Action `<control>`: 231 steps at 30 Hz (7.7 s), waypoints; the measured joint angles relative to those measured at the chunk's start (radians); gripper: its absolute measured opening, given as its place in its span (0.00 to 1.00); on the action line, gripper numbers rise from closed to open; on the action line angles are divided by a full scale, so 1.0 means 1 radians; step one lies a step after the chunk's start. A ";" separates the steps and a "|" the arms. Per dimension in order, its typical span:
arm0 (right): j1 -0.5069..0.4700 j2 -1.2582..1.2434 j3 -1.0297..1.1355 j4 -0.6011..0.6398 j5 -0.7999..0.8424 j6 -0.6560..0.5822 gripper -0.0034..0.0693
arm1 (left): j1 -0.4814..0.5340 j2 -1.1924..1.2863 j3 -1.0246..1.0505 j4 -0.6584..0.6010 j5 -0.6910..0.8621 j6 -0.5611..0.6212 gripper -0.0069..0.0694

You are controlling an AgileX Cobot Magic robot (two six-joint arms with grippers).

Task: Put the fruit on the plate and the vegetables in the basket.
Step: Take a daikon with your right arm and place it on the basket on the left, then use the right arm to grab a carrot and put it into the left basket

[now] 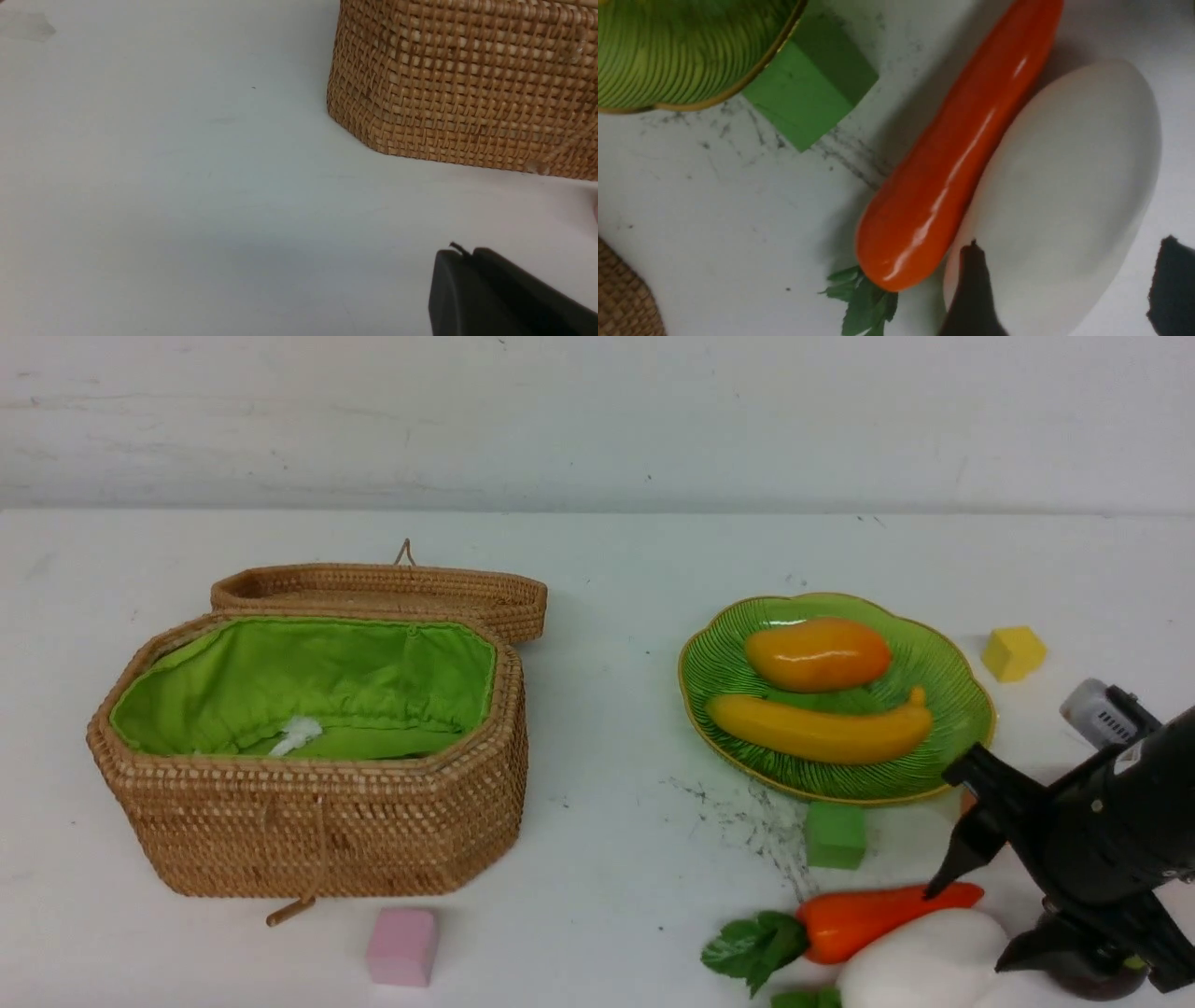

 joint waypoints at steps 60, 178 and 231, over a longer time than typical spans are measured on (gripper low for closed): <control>0.169 -0.123 -0.101 -0.159 0.149 -0.470 0.42 | 0.000 0.000 0.000 0.000 0.000 0.000 0.12; 0.200 0.268 -0.320 -0.002 0.050 -2.319 0.74 | 0.000 0.000 0.000 0.000 0.000 0.000 0.23; 0.528 0.710 -1.164 0.765 -0.181 -2.091 0.61 | 0.000 0.000 0.000 0.000 0.000 0.000 0.28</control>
